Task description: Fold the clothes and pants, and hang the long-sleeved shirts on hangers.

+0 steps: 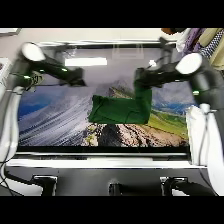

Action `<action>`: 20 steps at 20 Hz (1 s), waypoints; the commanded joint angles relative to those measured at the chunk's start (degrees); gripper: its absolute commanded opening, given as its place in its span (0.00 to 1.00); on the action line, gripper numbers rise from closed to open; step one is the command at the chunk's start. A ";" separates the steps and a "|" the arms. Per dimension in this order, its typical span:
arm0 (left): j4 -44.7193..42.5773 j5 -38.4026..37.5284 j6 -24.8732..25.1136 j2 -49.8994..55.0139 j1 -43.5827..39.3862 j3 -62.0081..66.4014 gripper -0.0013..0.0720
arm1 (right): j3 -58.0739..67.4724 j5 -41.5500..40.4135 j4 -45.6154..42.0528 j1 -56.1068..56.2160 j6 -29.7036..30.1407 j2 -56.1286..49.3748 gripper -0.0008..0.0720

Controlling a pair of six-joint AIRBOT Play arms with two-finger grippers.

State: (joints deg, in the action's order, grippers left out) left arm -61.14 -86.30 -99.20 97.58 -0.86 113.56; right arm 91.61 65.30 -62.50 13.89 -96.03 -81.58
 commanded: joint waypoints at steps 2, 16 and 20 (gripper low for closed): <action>-5.11 -4.83 0.35 -6.84 9.97 0.02 0.04 | 0.02 -9.35 -0.07 11.47 -6.38 -8.28 0.05; -5.14 -5.44 1.66 -7.37 12.20 -0.09 0.04 | 0.04 -17.03 3.19 18.25 -10.93 -20.17 0.41; -5.11 -5.44 1.66 -7.37 12.20 -0.09 0.04 | 0.28 -17.40 12.33 15.63 -6.56 -16.81 0.93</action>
State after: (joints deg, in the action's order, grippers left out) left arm -66.19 -91.74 -97.60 90.26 11.29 113.49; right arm 91.66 48.56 -56.16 31.31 -105.14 -100.36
